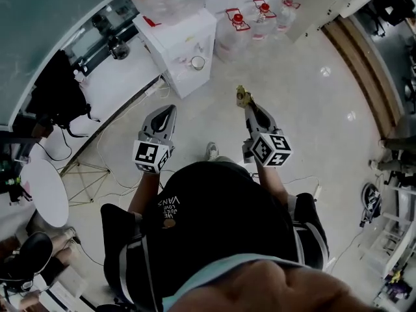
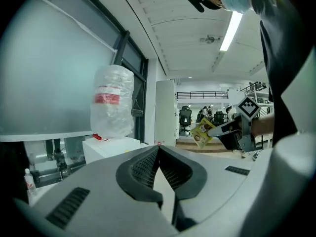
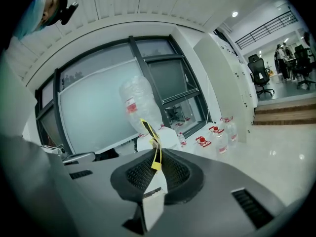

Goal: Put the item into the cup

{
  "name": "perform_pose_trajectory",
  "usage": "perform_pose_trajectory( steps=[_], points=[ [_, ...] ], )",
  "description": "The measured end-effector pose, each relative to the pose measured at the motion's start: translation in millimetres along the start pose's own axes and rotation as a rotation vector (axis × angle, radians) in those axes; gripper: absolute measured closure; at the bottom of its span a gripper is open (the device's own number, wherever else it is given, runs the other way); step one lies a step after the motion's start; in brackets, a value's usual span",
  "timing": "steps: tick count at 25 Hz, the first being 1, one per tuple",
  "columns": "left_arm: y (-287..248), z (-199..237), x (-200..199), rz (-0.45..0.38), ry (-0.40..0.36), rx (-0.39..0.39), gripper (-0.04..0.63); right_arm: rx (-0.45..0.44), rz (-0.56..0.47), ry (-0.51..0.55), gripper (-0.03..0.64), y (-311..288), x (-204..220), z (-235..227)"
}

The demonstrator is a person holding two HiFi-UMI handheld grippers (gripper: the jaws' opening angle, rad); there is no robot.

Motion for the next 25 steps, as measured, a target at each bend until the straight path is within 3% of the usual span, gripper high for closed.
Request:
perform_pose_trajectory(
  steps=[7,12,17,25],
  points=[
    [-49,-6,9,0.017,0.026,-0.063,0.575,-0.058,0.043,0.011,0.560,-34,-17,-45],
    [-71,0,17,0.048,0.041,-0.054,0.575,-0.059,0.068,0.014,0.561,-63,-22,-55],
    [-98,23,23,0.107,0.039,0.011,0.575,-0.013,0.071,0.009,0.560,-99,-25,-56],
    [-142,82,40,0.130,-0.038,0.182,0.575,0.126,0.039,-0.030,0.560,-155,-21,-42]
  ],
)
Point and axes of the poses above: the fingertips, and each gripper's own axes: y backward along the fingers, z to its left, x out of its underside, the point moved 2 cm from there along y, backward along the fingers, and after that the axes turned 13 degrees about -x, right-handed, at the moved point
